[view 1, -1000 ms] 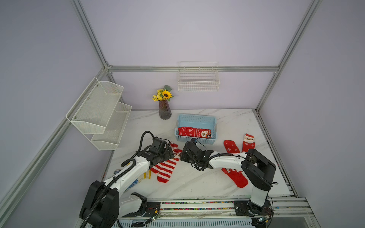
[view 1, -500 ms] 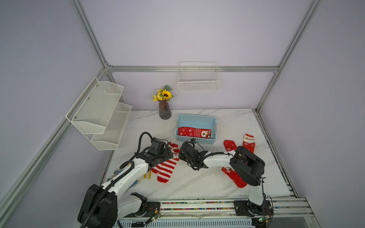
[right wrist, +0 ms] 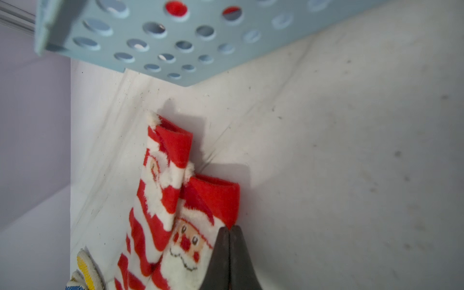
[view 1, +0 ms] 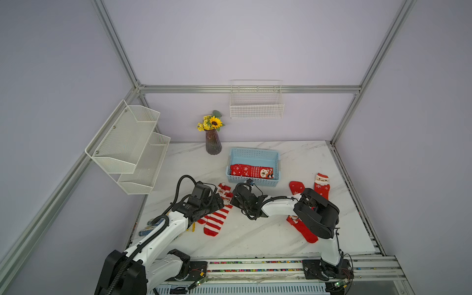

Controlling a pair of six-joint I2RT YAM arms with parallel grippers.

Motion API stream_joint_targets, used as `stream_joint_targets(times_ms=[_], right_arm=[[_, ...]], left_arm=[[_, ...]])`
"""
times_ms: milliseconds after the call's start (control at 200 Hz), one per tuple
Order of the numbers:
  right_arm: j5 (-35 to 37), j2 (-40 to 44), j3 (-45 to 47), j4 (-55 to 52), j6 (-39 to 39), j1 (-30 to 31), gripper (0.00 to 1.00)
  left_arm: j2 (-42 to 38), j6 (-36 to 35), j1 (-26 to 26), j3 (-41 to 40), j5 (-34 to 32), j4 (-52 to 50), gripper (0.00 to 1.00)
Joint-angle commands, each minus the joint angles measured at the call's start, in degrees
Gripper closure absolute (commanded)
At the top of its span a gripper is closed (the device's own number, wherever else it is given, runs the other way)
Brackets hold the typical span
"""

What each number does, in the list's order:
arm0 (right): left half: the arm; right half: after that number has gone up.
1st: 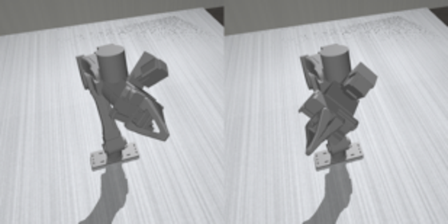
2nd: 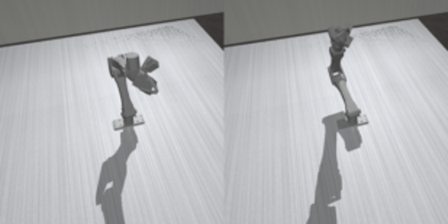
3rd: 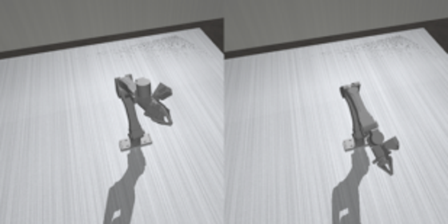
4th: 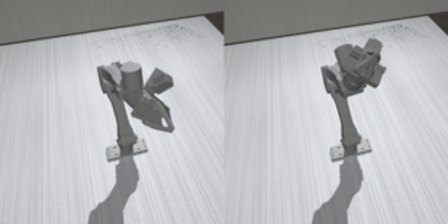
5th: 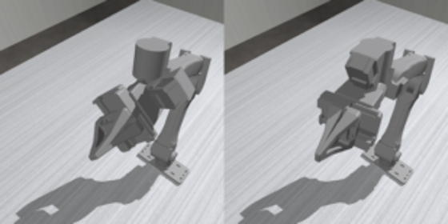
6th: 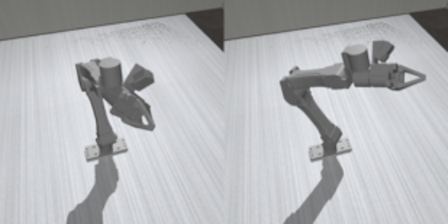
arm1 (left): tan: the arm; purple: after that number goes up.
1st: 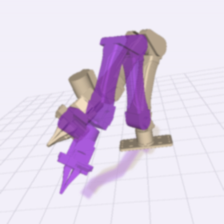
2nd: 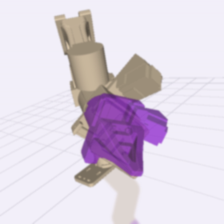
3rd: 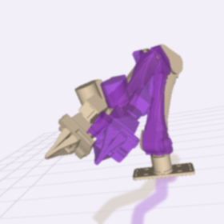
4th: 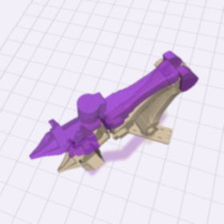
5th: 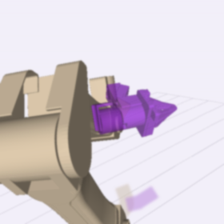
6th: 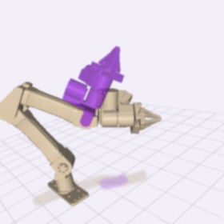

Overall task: Place the socks together as a pair
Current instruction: Move the sock to the center of the board.

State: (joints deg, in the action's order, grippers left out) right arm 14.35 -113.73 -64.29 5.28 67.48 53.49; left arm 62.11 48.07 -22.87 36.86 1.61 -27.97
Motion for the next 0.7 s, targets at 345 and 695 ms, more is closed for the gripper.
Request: stream_joint_targets(times_ms=[345,695], right_arm=[[9.47,30.46,23.87,-6.05,13.32,-0.37,0.93],[6.39,38.22,25.04,-11.38,-10.87,-3.53,0.50]], left_arm=[[8.10,2.70,-5.33,4.33,5.71,10.86,0.14],[11.93,5.64,-11.75,3.18,8.05,9.56,0.25]])
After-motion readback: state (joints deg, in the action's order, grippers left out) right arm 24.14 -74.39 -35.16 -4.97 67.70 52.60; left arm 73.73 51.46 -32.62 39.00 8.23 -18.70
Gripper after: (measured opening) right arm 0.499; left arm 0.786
